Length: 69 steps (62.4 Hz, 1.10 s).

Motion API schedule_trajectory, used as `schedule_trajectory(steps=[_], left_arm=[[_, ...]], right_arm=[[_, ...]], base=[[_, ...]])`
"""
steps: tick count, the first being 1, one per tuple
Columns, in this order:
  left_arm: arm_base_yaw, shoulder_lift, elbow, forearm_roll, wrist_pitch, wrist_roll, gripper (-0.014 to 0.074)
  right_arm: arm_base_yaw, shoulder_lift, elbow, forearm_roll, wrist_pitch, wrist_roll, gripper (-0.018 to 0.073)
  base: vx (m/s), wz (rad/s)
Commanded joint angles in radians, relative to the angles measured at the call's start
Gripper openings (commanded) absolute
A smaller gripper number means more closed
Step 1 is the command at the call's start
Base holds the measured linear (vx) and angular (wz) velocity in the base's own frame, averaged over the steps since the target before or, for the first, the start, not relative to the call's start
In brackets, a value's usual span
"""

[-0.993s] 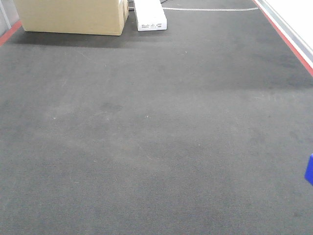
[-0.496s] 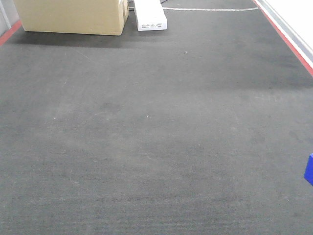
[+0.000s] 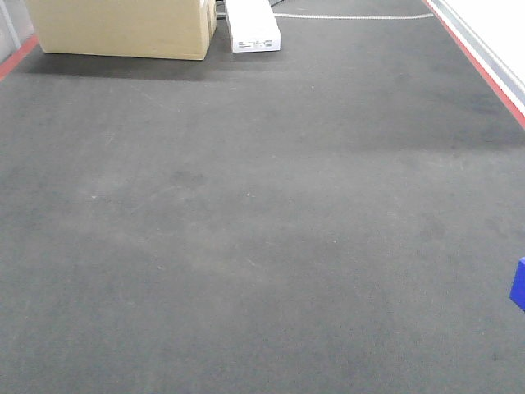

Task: Pour parts from conveyor to right shelf
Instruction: 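Lift the blue block with the right gripper and retract it, then drive the base away from the conveyor holding the block in the right gripper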

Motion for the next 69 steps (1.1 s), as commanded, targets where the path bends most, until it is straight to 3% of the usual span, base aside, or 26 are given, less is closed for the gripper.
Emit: schedule_trajectory(steps=[1, 24, 69], left_arm=[[-0.002, -0.013, 0.031, 0.0, -0.077, -0.009, -0.0006], [-0.002, -0.013, 0.031, 0.0, -0.077, -0.009, -0.0006], [-0.002, -0.013, 0.031, 0.0, -0.077, -0.009, -0.0006]], right_arm=[[-0.006, 0.011, -0.026, 0.002, -0.085, -0.006, -0.0005], [-0.006, 0.012, -0.026, 0.002, -0.085, -0.006, -0.0005], [-0.006, 0.012, -0.026, 0.003, -0.081, -0.006, -0.0005]], base=[[-0.05, 0.04], [-0.22, 0.03], [-0.46, -0.03]])
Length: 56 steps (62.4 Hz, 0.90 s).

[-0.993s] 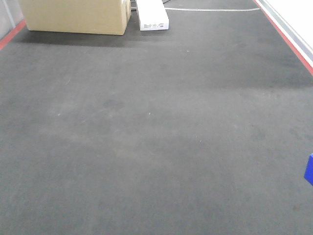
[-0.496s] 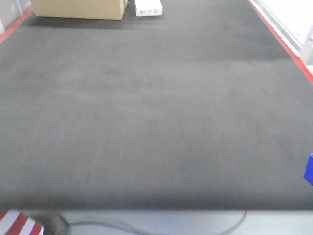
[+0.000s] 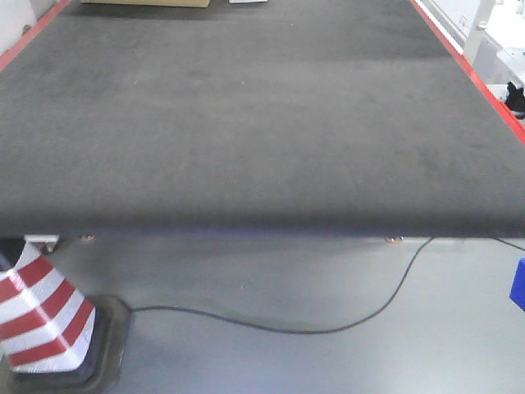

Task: Pour parts from conveyor to right shelf
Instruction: 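Drive the base away from the conveyor holding the block in the right gripper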

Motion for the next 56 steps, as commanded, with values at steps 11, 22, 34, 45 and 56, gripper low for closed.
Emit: schedule_trajectory(steps=[11, 22, 34, 45, 56], left_arm=[[-0.002, -0.013, 0.031, 0.0, -0.077, -0.009, -0.0006], [-0.002, -0.013, 0.031, 0.0, -0.077, -0.009, -0.0006], [-0.002, -0.013, 0.031, 0.0, -0.077, -0.009, -0.0006], [-0.002, -0.013, 0.031, 0.0, -0.077, -0.009, -0.0006], [-0.002, -0.013, 0.031, 0.0, -0.077, -0.009, -0.0006]], right_arm=[[-0.006, 0.012, -0.026, 0.003, -0.081, -0.006, -0.0005], [-0.006, 0.012, -0.026, 0.003, -0.081, -0.006, -0.0005], [-0.006, 0.012, -0.026, 0.002, -0.081, -0.006, -0.0005], [-0.006, 0.012, -0.026, 0.002, -0.081, -0.006, -0.0005], [-0.006, 0.012, -0.026, 0.002, -0.081, -0.006, -0.0005]], base=[[-0.39, 0.02], [-0.33, -0.02], [-0.26, -0.21], [-0.21, -0.68], [-0.2, -0.96]])
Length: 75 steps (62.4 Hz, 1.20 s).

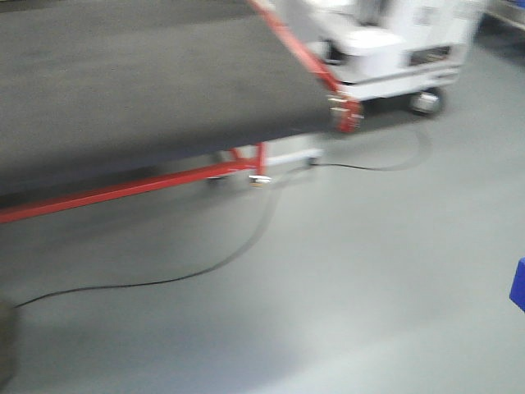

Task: Pour parts from conveyor to right shelf
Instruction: 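Drive the base away from the conveyor holding the block in the right gripper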

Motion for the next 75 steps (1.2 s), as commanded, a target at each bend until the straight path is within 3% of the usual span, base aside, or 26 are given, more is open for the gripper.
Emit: schedule_trajectory(steps=[1, 75], left_arm=[[-0.002, -0.013, 0.031, 0.0, -0.077, -0.009, -0.0006], [-0.002, -0.013, 0.031, 0.0, -0.077, -0.009, -0.0006]], right_arm=[[-0.006, 0.012, -0.026, 0.002, -0.081, -0.006, -0.0005], [-0.006, 0.012, -0.026, 0.002, -0.085, -0.006, -0.0005]], base=[[-0.21, -1.0], [-0.18, -0.82]])
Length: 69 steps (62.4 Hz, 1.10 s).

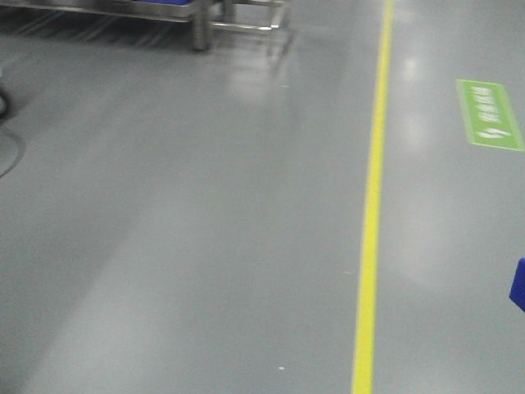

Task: Pour parts from conveyor to right shelf
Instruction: 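Drive the base away from the conveyor holding the block in the right gripper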

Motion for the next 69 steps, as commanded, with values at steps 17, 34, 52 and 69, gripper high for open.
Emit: schedule_trajectory(steps=[17, 34, 52, 69], left_arm=[[-0.002, -0.013, 0.031, 0.0, -0.077, -0.009, -0.0006], [-0.002, -0.013, 0.031, 0.0, -0.077, -0.009, -0.0006], [-0.002, -0.013, 0.031, 0.0, -0.077, -0.009, -0.0006], [-0.002, -0.013, 0.031, 0.0, -0.077, -0.009, -0.0006]], right_arm=[[-0.006, 0.012, -0.026, 0.004, -0.069, -0.006, -0.0005], [-0.006, 0.012, -0.026, 0.004, -0.069, -0.006, -0.0005], [-0.006, 0.012, -0.026, 0.004, -0.068, -0.006, -0.0005], [-0.006, 0.012, -0.026, 0.004, -0.066, -0.006, -0.0005]], base=[[0.02, -0.74], [0.09, -0.43], [0.19, -0.27], [0.34, -0.01]])
